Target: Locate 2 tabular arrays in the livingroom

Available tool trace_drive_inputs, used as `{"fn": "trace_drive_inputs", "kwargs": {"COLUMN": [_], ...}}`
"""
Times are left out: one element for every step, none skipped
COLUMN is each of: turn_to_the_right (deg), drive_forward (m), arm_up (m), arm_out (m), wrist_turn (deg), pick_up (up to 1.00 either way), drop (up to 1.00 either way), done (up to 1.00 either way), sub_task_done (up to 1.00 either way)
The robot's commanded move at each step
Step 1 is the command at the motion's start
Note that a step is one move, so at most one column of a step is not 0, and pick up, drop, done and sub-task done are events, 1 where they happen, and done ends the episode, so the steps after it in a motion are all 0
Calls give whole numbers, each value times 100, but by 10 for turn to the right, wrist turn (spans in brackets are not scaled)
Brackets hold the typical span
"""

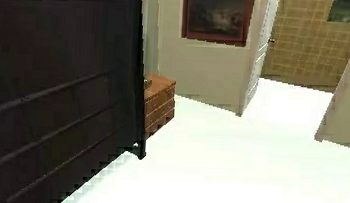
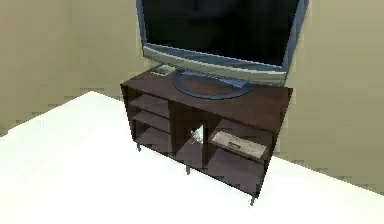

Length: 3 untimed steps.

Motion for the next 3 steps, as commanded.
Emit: {"fn": "trace_drive_inputs", "kwargs": {"turn_to_the_right": [330, 0, 0], "drive_forward": [0, 100, 100], "arm_up": [0, 0, 0], "arm_out": [0, 0, 0], "wrist_turn": [0, 0, 0], "pick_up": [0, 0, 0], "drop": [0, 0, 0], "done": [0, 0, 0], "sub_task_done": [0, 0, 0]}}
